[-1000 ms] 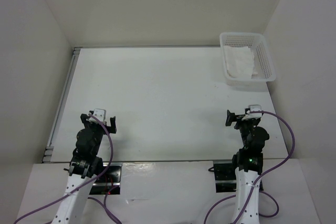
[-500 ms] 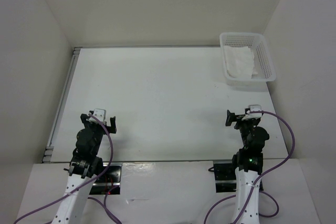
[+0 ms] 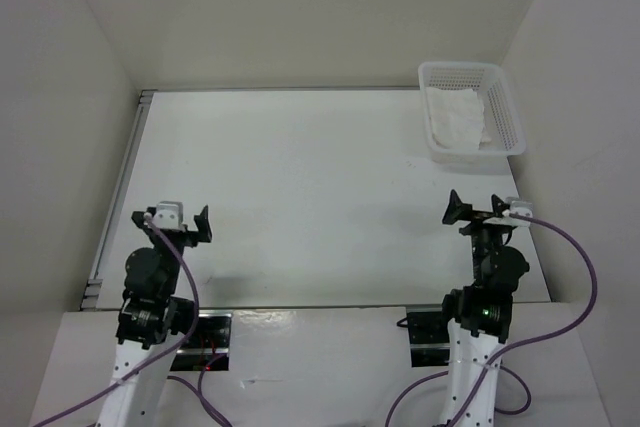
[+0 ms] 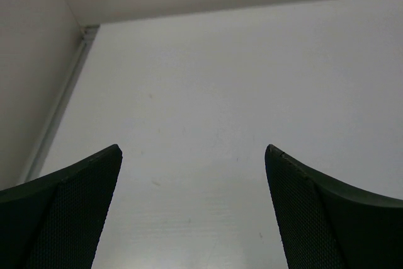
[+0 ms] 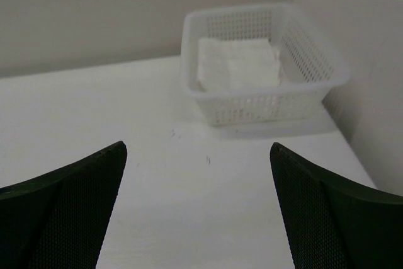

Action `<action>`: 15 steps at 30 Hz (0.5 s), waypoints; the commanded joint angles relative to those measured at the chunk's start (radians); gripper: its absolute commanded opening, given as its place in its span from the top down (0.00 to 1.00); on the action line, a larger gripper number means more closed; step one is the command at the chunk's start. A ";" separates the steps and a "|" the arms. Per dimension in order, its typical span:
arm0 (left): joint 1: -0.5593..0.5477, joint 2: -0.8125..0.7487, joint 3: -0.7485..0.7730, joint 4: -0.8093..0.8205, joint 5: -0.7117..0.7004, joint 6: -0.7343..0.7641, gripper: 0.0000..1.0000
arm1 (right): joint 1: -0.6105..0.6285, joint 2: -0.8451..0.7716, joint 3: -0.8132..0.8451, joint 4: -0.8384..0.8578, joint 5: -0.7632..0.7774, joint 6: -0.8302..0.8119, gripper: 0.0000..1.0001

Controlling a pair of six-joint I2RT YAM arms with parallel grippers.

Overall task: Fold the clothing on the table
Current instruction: Grab the skirt from the pile

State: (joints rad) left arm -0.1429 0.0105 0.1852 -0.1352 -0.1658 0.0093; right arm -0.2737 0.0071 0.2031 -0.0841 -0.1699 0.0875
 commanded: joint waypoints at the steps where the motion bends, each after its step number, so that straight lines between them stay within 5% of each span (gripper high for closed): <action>1: -0.004 -0.066 0.166 0.108 -0.037 -0.028 0.00 | 0.002 -0.069 0.178 0.015 0.137 0.050 0.02; 4: -0.004 0.101 0.350 0.117 -0.118 -0.063 0.00 | 0.011 -0.013 0.304 0.015 0.182 0.104 0.02; 9: -0.004 0.640 0.855 -0.226 -0.265 -0.169 0.00 | 0.021 0.439 0.724 -0.205 0.198 0.198 0.02; 10: -0.004 0.767 1.028 -0.348 -0.265 -0.178 0.00 | 0.021 0.517 0.789 -0.303 0.173 0.198 0.02; 15: 0.031 0.986 1.349 -0.624 -0.173 -0.169 0.00 | 0.010 0.825 1.033 -0.495 -0.113 0.111 0.02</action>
State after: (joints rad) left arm -0.1226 0.9012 1.3918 -0.4335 -0.3641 -0.1394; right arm -0.2600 0.7025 1.1854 -0.2996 -0.1013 0.2306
